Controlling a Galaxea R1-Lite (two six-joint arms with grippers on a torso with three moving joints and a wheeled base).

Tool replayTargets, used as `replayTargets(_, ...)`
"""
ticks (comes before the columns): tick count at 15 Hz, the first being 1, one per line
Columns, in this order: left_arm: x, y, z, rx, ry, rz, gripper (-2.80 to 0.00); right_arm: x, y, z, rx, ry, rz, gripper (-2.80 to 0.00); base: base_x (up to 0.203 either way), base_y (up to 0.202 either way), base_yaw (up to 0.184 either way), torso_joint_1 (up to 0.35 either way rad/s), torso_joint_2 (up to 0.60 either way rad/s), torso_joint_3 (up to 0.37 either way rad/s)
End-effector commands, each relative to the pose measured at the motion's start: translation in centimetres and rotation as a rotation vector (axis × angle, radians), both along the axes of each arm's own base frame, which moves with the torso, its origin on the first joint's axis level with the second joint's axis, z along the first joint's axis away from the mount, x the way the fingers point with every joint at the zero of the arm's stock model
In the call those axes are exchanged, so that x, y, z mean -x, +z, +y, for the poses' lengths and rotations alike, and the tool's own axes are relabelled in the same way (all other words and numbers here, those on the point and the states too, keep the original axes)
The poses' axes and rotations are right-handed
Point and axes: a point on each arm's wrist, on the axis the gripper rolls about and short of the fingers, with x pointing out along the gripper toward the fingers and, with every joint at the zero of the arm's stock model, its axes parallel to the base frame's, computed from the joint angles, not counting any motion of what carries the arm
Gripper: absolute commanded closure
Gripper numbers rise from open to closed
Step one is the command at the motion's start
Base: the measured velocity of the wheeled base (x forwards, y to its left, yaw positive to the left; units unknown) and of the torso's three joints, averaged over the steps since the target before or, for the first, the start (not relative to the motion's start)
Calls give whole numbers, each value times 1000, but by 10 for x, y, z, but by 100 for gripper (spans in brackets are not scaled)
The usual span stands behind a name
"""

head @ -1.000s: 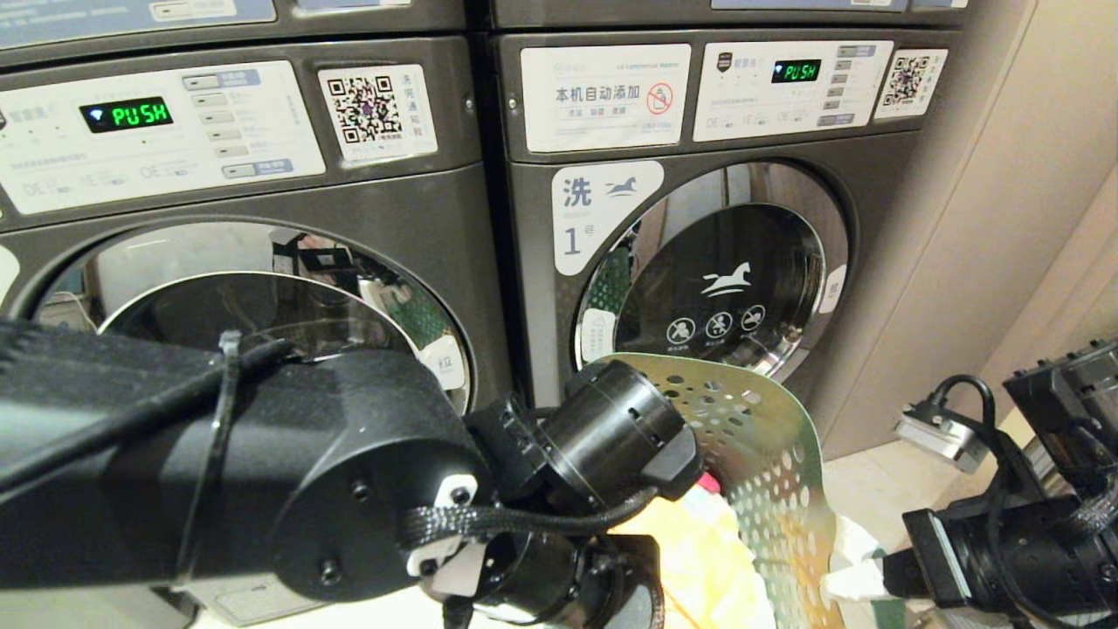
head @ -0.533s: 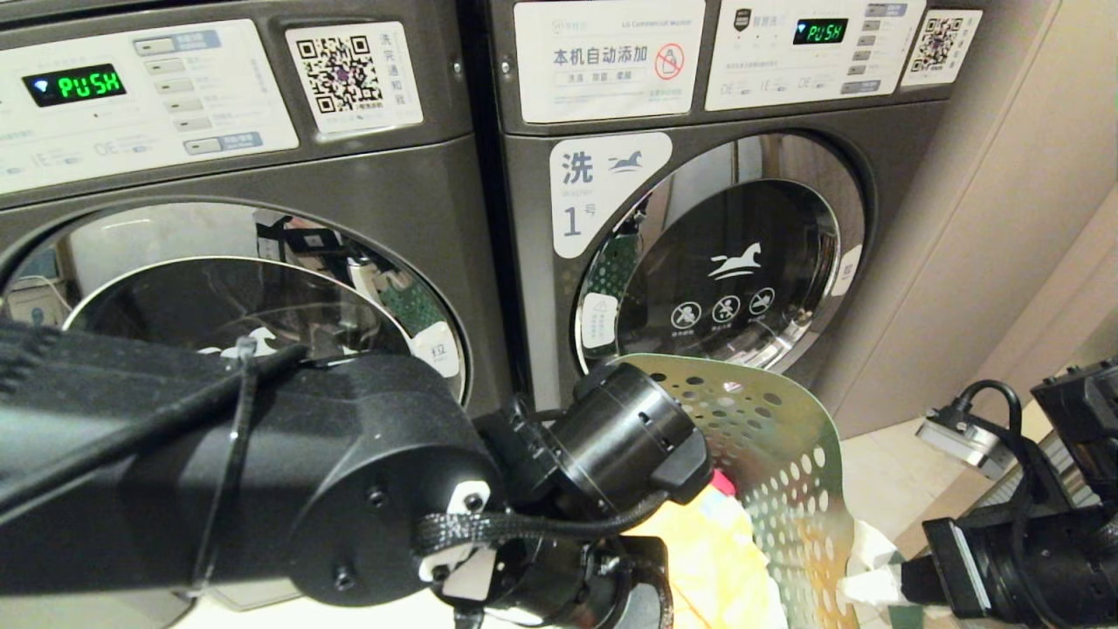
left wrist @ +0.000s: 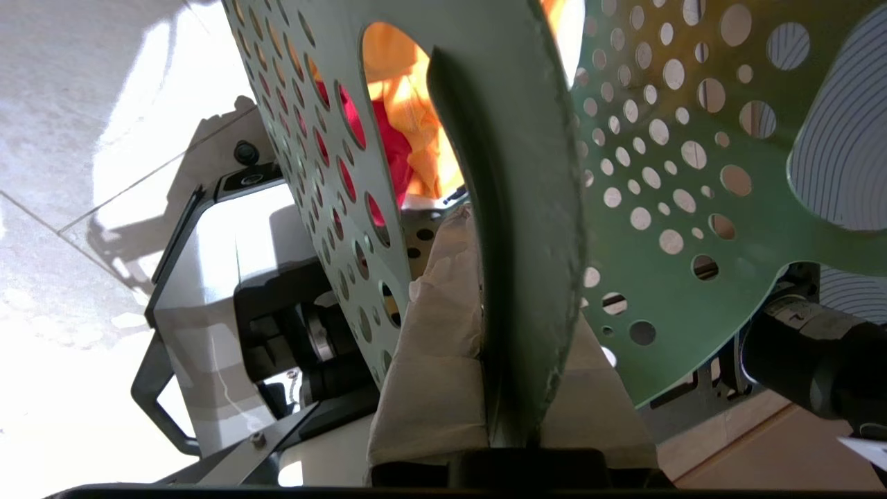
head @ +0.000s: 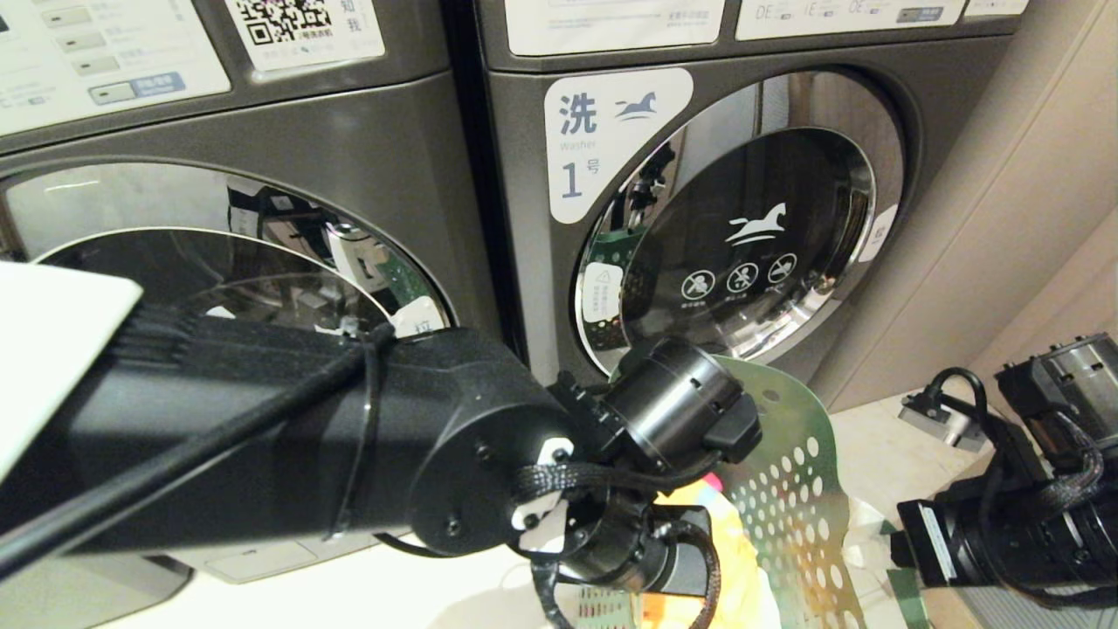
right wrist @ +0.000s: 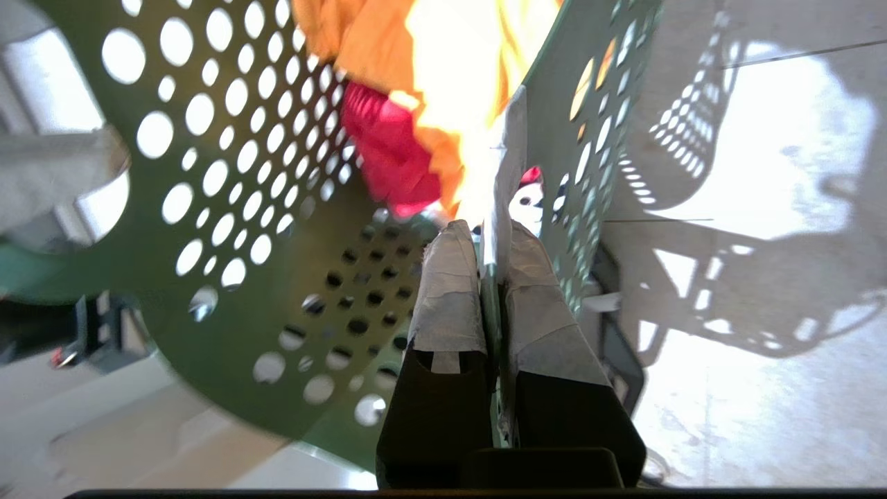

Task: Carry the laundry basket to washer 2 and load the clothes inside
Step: Pick up the clothes basket and put it beside the washing machine

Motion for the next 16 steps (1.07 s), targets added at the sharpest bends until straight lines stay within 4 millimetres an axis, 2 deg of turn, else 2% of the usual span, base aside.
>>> replayTargets(1, -5, -8, -9, -12, 4, 7, 0, -10, -5, -3, 19, -5, 13, 0, 0, 0, 0, 5, 4, -197)
replayTargets(7, -12, -12, -23, -11, -11, -2, 0, -39, -2, -17, 25, -78, 2, 0, 0, 0, 0, 2, 3, -199)
replayTargets(12, -16, 0, -30, 11, -13, -12, 0, -52, 0, -16, 28, -78, -8, 0, 0, 0, 0, 3, 6, -198)
replayTargets(16, -19, 8, -28, 20, -7, -20, 0, -60, 5, -20, 23, -99, -30, 0, 0, 0, 0, 3, 3, -197)
